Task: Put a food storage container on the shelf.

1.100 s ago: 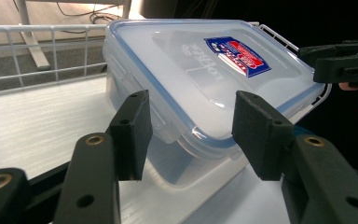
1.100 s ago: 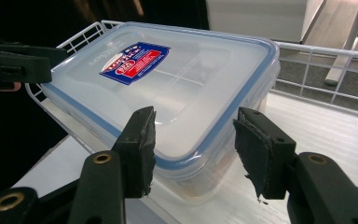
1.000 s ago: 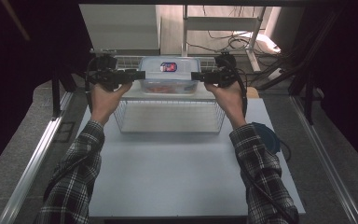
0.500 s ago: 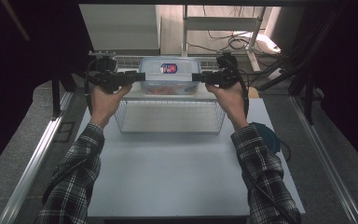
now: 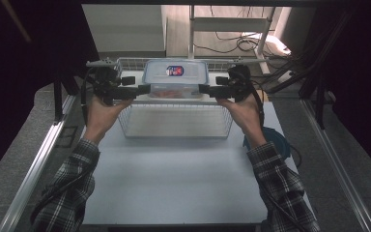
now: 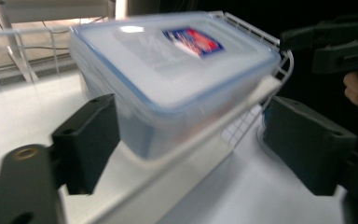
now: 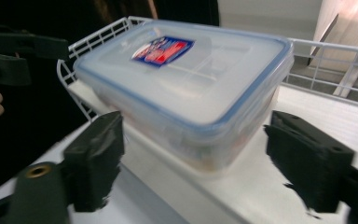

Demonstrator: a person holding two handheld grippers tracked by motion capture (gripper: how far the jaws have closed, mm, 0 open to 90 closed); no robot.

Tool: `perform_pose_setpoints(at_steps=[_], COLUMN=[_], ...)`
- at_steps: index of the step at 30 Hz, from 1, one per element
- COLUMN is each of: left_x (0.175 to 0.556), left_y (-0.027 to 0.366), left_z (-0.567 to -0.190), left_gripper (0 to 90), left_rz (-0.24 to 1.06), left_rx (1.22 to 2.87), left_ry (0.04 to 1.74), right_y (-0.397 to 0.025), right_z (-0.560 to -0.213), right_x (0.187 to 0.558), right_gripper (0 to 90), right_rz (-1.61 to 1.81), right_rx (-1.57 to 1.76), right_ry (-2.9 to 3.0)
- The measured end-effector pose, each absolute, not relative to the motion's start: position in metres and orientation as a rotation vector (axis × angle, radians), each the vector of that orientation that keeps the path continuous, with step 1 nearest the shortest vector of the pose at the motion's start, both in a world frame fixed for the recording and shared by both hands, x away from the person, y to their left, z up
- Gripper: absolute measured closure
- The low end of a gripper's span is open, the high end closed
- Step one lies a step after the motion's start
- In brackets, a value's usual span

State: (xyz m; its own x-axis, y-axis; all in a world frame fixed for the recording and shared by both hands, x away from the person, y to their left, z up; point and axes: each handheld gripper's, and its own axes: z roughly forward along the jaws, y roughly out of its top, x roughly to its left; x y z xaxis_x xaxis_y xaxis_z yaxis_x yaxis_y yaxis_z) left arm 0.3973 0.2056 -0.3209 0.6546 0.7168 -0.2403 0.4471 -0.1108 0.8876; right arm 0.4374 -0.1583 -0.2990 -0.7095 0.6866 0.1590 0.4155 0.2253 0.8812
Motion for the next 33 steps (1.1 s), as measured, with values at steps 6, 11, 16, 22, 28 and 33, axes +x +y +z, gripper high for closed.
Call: perform_pose_setpoints(at_steps=[6, 11, 16, 22, 28, 33], left_x=[0.371, 0.349, 0.332, 0.313, 0.294, 0.282], left_y=[0.202, 0.197, 0.195, 0.195, 0.194, 0.192], left_z=[-0.340, -0.358, -0.374, -0.390, -0.405, -0.416], left_gripper=[9.7, 8.5, 7.4, 6.2, 4.9, 3.7], left_rz=[0.302, 0.301, 0.301, 0.292, 0.312, 0.361], left_rx=[1.797, 1.820, 1.827, 1.815, 1.807, 1.830], left_ry=[0.918, 0.893, 0.891, 0.890, 0.883, 0.876], right_y=[-0.163, -0.166, -0.168, -0.170, -0.174, -0.177], right_z=[-0.309, -0.319, -0.332, -0.347, -0.366, -0.378], right_x=[0.414, 0.396, 0.378, 0.360, 0.345, 0.333], right_gripper=[6.1, 2.7, 1.5, 1.2, 1.3, 1.4], right_rz=[1.463, 1.465, 1.440, 1.409, 1.372, 1.357], right_rx=[0.969, 0.913, 0.864, 0.828, 0.808, 0.795], right_ry=[2.246, 2.262, 2.265, 2.288, 2.295, 2.292])
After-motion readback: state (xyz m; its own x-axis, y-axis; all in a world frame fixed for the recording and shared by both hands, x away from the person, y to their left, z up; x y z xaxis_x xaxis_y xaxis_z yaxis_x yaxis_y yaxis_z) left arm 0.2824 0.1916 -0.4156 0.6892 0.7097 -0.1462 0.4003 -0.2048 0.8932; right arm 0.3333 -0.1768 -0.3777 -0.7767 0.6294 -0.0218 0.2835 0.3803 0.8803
